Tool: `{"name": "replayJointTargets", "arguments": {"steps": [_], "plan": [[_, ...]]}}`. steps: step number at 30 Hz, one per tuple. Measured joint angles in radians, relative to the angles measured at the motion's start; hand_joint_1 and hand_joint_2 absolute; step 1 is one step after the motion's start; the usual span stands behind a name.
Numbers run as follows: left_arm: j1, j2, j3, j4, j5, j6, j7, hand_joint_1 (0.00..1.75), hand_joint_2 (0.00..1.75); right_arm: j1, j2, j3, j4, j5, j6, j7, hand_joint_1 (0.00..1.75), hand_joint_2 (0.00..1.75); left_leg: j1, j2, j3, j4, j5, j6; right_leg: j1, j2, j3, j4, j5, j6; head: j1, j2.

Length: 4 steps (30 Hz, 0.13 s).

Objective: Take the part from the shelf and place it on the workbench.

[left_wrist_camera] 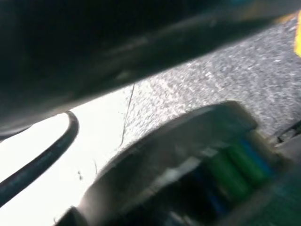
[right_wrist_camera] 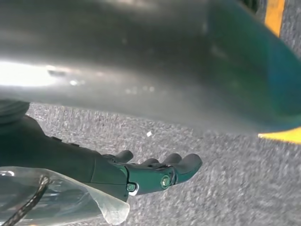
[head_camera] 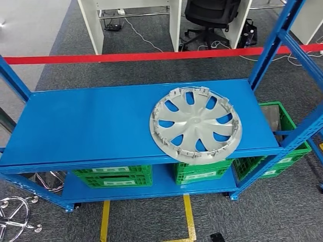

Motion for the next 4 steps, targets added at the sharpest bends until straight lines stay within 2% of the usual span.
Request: {"name": "replayJointTargets", "arguments": {"steps": [1,2,3,4], "plan": [[0.002,0.000,0.001,0.000,0.000,0.000,0.000,0.00,0.00,-0.002,0.000,0.000,0.000,0.000,0.000,0.000,0.00,0.00,0.004,-0.010,0.003,-0.006,0.004,0.005,-0.001,0.016,-0.003,0.010,-0.010,0.005,0.001,0.000],[0.002,-0.001,0.001,-0.001,0.000,0.000,0.000,0.00,0.00,-0.003,0.000,0.000,0.000,0.000,0.000,-0.001,0.00,0.00,0.008,-0.021,0.005,-0.012,0.008,0.011,-0.002,0.043,-0.015,0.039,-0.029,0.009,0.004,0.000],[0.000,-0.003,0.001,-0.002,0.000,0.000,0.000,0.00,0.00,-0.001,0.000,0.000,0.000,0.000,0.000,-0.001,0.00,0.00,0.011,-0.032,0.007,-0.015,0.011,0.014,-0.005,0.077,-0.041,0.092,-0.058,0.012,0.006,0.000],[-0.001,-0.003,0.001,-0.002,0.000,-0.001,0.000,0.00,0.00,0.000,0.000,0.000,0.000,0.000,0.000,-0.001,0.00,0.00,0.012,-0.038,0.007,-0.016,0.011,0.017,-0.006,0.098,-0.055,0.121,-0.074,0.013,0.009,0.000]]}}
